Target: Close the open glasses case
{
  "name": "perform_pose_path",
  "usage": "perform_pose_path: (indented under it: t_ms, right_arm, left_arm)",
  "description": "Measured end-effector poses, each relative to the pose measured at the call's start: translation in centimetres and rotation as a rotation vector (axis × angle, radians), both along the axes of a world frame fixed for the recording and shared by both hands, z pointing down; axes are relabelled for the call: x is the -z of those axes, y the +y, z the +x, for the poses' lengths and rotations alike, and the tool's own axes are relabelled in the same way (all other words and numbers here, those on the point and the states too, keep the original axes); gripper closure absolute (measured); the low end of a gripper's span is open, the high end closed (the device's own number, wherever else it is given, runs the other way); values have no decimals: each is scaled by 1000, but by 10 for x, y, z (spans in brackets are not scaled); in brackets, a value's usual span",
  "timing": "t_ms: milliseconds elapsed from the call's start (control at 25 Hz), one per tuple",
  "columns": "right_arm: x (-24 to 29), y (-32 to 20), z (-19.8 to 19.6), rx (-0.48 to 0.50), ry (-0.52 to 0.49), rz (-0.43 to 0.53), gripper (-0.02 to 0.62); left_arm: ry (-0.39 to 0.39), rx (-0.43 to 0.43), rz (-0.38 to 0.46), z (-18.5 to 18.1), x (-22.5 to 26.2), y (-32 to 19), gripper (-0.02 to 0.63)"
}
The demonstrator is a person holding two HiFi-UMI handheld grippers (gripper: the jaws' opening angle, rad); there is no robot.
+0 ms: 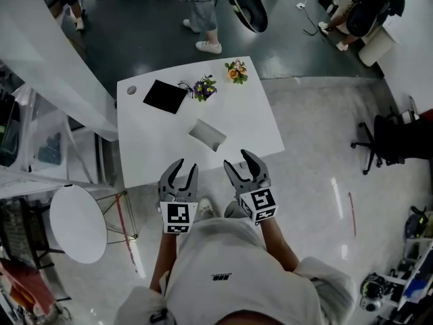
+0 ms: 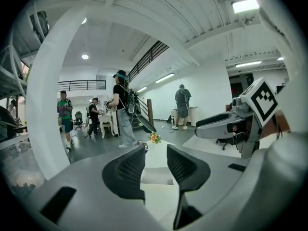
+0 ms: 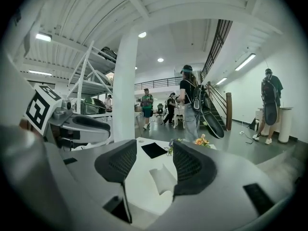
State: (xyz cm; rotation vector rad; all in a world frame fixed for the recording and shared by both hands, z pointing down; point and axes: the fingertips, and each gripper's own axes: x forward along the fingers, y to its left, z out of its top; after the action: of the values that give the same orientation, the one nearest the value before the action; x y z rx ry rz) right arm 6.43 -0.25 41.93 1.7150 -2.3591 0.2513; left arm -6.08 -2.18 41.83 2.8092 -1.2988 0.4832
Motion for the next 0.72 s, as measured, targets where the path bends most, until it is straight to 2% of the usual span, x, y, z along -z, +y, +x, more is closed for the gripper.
perform_pose_path:
  t_ms: [400,720]
  right_arm:
    - [-8,-23,9,-34,12,-24,357]
    - [-16,-57,21,-14,5,-35,359]
  left_arm:
    - [10,-31,-15,10,-7,-30,453]
    - [6,-6,-16,22,-11,-65,453]
